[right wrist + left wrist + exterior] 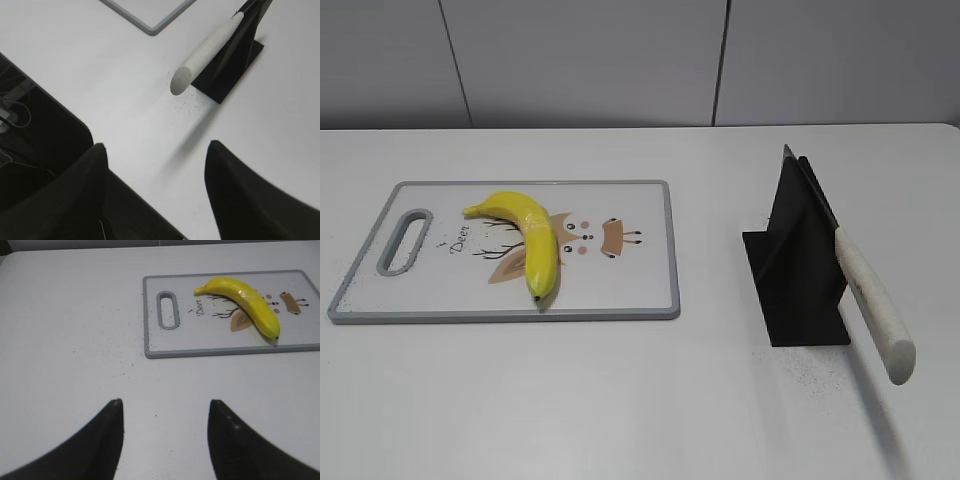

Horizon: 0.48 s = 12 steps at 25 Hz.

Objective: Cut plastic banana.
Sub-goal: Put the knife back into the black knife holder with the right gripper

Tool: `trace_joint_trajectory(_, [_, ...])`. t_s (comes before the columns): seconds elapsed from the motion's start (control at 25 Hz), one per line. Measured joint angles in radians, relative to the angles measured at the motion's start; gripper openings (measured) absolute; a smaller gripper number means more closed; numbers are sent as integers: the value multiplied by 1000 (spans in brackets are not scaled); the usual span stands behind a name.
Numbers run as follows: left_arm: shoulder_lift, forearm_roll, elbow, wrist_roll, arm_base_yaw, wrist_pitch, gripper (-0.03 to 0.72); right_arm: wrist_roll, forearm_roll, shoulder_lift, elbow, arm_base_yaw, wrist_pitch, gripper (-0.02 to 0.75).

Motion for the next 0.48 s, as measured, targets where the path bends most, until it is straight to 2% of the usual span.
trace_joint_trajectory(0.28, [0, 0, 0, 0, 0, 0, 526, 0, 3, -142, 0, -5, -5, 442])
trace_joint_trajectory(0.48, [0, 0, 1, 0, 0, -1, 526, 0, 23, -163, 0, -107, -7, 442])
